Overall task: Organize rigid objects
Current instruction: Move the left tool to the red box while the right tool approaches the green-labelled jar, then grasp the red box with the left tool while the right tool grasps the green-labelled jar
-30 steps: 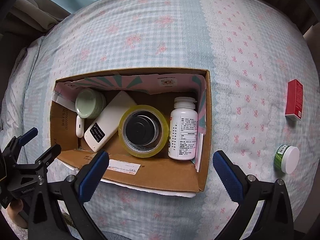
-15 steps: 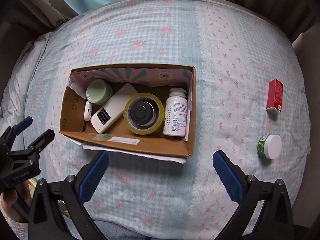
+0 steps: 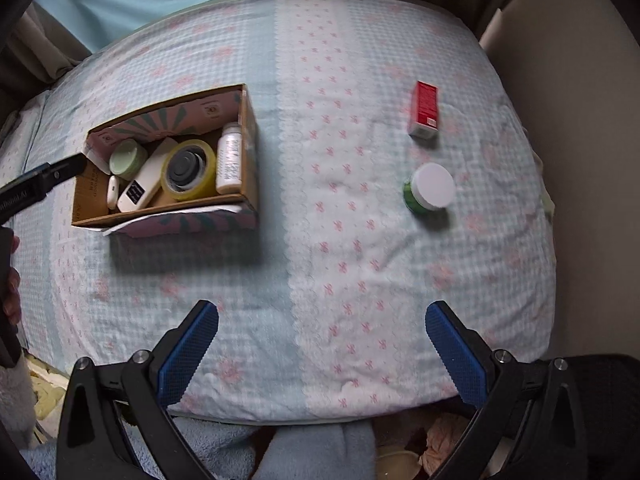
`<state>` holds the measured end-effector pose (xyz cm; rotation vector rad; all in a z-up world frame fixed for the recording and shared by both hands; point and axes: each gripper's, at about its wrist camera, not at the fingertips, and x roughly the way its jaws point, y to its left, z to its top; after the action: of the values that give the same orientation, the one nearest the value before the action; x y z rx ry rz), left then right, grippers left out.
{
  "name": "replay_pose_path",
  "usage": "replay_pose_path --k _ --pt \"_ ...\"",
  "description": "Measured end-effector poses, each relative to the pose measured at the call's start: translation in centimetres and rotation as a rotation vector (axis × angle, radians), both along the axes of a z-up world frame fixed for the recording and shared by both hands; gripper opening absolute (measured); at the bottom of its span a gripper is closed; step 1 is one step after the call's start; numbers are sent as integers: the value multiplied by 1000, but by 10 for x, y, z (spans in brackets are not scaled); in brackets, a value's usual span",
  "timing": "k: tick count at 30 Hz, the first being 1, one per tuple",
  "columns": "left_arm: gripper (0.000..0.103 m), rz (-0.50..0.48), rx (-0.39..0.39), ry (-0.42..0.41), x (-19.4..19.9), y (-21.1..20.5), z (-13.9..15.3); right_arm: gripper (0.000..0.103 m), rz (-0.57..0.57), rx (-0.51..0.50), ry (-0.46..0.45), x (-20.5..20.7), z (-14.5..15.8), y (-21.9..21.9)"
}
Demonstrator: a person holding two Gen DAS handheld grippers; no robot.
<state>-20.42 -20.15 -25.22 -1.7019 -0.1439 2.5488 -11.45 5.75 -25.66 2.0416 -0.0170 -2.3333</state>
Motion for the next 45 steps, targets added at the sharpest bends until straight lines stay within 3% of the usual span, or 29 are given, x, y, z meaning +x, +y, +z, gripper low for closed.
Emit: replay_pose_path --k 10,18,25,32,39,45 --pt "103 -129 5 35 -63 113 46 103 -216 -81 80 3 -5 101" --pt "103 -240 -76 -40 -144 230 29 103 -220 -79 68 -32 -30 147" --pt "103 -337 -117 -160 -210 316 -23 103 -142 -12 74 -66 -71 149" --pt "103 -398 -176 -297 -268 378 -101 103 -96 25 93 -92 -124 148" --pt "103 -383 -193 -377 -299 406 -174 103 -171 -43 161 -112 -178 159" --pt "94 -314 -182 -421 -308 407 -216 93 -158 -114 271 -116 -202 161"
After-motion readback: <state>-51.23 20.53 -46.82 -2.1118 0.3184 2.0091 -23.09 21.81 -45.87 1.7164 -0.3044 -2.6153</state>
